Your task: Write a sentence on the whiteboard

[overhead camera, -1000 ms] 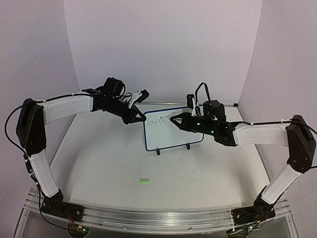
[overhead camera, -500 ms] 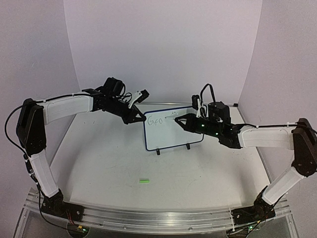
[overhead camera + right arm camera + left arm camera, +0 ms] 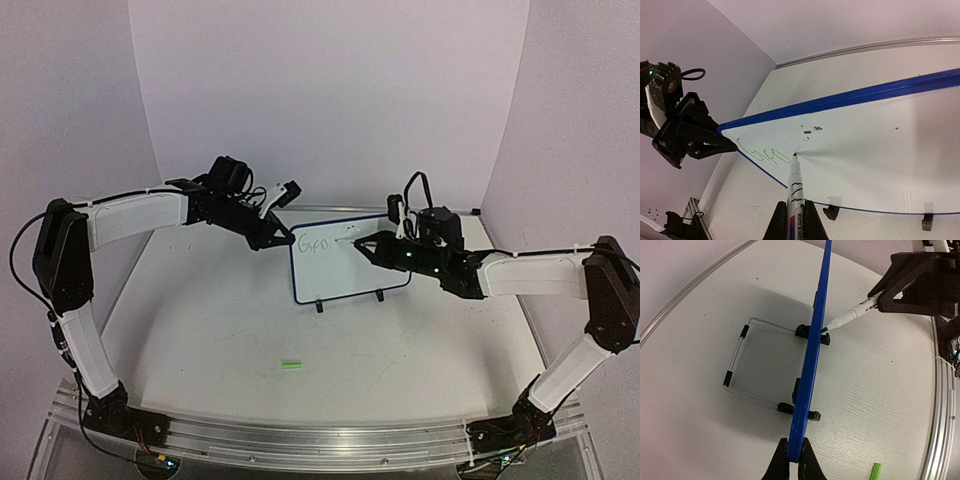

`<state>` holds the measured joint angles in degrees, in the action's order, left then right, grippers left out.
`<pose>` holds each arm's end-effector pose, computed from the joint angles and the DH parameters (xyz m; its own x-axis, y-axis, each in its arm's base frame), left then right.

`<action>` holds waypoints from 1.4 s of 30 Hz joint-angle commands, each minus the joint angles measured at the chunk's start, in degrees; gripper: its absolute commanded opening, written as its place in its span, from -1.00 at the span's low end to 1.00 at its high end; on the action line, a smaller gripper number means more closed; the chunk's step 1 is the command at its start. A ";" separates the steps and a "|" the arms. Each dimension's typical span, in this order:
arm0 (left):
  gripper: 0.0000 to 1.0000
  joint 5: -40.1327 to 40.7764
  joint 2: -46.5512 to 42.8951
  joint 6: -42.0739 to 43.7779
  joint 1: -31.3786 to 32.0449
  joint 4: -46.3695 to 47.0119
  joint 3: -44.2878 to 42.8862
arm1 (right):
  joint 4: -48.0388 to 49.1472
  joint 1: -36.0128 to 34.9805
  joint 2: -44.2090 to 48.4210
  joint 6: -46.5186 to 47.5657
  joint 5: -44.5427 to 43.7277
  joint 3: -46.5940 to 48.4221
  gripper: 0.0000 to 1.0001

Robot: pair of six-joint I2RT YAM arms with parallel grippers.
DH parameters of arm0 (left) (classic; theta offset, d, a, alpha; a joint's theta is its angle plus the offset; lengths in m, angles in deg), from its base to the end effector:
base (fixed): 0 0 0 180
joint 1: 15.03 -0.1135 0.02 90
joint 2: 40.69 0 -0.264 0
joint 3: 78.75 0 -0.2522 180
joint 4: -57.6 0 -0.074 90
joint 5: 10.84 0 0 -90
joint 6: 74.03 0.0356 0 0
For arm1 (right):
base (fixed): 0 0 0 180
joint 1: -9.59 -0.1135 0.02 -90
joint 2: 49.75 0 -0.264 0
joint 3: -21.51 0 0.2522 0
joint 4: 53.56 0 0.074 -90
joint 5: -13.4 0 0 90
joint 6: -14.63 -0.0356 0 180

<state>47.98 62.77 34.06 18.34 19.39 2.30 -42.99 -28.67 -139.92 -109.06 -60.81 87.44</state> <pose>0.3319 -0.2407 0.2796 -0.2938 0.5116 -0.8074 0.9252 0.3644 -0.1057 0.2735 0.2280 0.2484 -0.6001 0.2065 -0.7728 -0.5656 0.5736 0.5925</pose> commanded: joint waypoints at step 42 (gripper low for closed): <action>-1.00 4.45 0.64 2.26 -0.23 -1.74 -1.12 | 0.03 0.38 0.59 0.82 -2.75 2.80 -1.00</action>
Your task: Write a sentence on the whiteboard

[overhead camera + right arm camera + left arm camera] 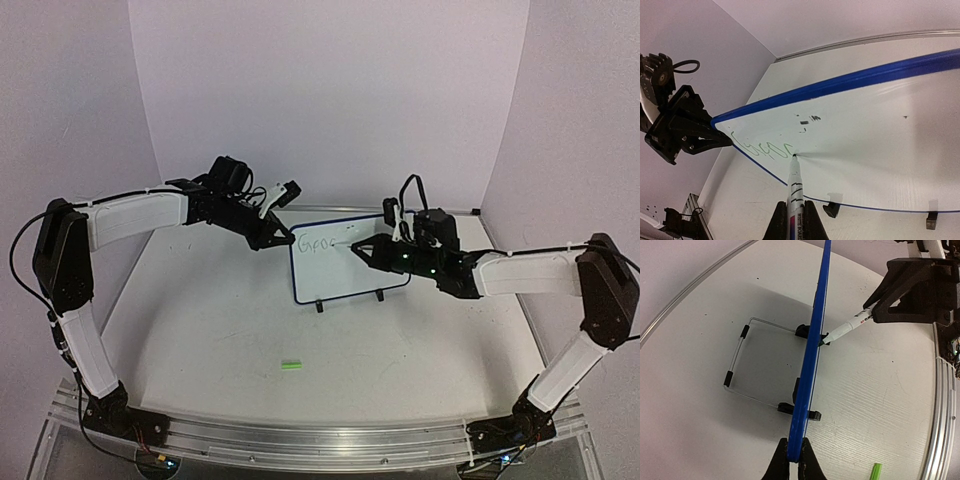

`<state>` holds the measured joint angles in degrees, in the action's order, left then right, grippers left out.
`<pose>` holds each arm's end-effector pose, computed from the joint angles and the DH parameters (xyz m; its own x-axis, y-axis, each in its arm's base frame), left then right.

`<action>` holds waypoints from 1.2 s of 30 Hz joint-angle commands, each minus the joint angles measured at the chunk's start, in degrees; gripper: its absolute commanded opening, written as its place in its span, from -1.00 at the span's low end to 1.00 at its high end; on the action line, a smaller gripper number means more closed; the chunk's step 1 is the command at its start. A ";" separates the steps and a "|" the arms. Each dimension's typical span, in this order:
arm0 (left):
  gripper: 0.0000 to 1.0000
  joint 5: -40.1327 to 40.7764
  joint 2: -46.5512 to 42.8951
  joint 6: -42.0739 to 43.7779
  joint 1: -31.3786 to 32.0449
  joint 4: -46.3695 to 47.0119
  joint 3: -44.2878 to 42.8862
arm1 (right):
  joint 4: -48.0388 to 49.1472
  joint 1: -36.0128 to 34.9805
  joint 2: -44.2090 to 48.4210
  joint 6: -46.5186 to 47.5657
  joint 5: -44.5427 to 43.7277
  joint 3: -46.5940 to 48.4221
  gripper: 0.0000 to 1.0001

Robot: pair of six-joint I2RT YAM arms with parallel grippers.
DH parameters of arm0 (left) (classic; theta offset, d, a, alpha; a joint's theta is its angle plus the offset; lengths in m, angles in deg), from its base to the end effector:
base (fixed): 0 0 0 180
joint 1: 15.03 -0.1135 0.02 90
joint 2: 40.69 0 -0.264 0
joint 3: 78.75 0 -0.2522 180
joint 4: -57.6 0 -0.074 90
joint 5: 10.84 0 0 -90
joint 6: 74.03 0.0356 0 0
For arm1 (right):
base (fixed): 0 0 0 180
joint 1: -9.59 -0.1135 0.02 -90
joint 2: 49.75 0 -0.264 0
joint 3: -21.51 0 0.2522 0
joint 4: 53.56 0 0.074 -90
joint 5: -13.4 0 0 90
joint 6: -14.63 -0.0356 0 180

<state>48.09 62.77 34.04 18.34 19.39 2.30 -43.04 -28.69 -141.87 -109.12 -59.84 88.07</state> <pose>0.3320 -0.2407 0.2795 -0.2943 0.5119 -0.8070 0.9247 0.3660 -0.1050 0.2775 0.2321 0.2405 -0.6204 0.1881 -0.7614 -0.5618 0.5708 0.5988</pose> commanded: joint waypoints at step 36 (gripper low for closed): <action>-1.00 4.24 0.69 2.16 -0.23 -1.74 -1.12 | -1.69 0.39 1.33 1.42 -2.86 2.50 -1.00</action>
<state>48.09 62.77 34.02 18.34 19.39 2.30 -45.62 -28.69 -139.11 -108.12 -62.02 90.96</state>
